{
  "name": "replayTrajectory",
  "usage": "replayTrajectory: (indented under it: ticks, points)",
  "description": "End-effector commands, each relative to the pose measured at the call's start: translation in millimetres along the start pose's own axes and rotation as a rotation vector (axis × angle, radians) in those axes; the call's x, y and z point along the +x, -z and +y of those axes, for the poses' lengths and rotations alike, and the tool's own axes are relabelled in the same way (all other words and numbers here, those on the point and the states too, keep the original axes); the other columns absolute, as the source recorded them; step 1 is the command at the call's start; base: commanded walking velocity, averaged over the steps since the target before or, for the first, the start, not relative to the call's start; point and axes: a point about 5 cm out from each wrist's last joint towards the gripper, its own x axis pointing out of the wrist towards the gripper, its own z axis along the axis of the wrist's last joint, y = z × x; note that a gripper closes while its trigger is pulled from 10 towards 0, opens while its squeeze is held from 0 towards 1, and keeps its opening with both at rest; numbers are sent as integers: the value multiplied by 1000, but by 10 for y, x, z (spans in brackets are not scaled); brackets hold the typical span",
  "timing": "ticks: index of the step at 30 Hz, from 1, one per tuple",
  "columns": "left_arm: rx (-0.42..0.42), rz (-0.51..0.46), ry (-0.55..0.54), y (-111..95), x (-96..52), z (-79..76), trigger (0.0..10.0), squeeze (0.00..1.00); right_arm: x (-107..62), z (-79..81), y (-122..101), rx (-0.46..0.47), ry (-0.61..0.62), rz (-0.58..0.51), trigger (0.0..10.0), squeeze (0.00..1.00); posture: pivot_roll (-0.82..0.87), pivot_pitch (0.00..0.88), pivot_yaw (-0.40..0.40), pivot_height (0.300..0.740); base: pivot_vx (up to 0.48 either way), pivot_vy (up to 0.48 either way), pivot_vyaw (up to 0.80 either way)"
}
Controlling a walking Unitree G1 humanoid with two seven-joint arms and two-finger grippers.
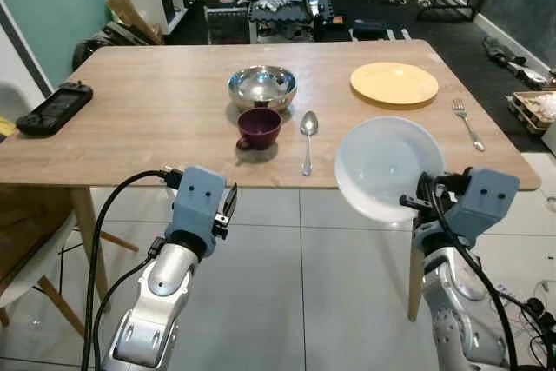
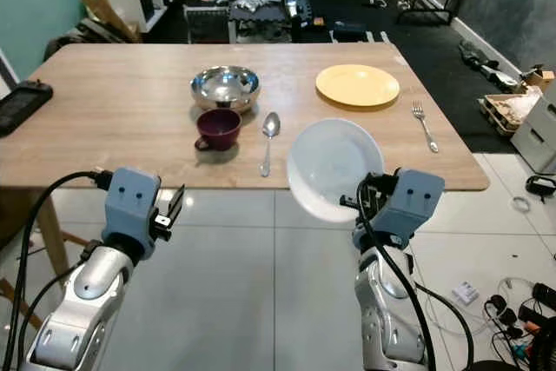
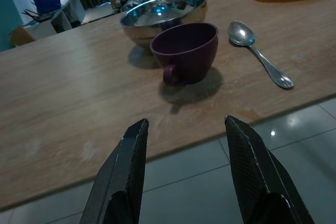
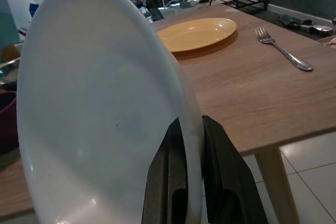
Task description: Setting the table
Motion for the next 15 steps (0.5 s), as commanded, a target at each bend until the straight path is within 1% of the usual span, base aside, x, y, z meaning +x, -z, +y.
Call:
replayTrajectory:
  ticks: [1,15]
  points:
    - [5,38,2,86,-25,-1,10000,0,-23,-9,18,-5,1,1,10000,0,28,89,110,740,465,0,0]
    - [7,37,9,86,-28,-12,10000,0,-36,-18,32,-9,4,7,10000,0,28,90,111,740,465,0,0]
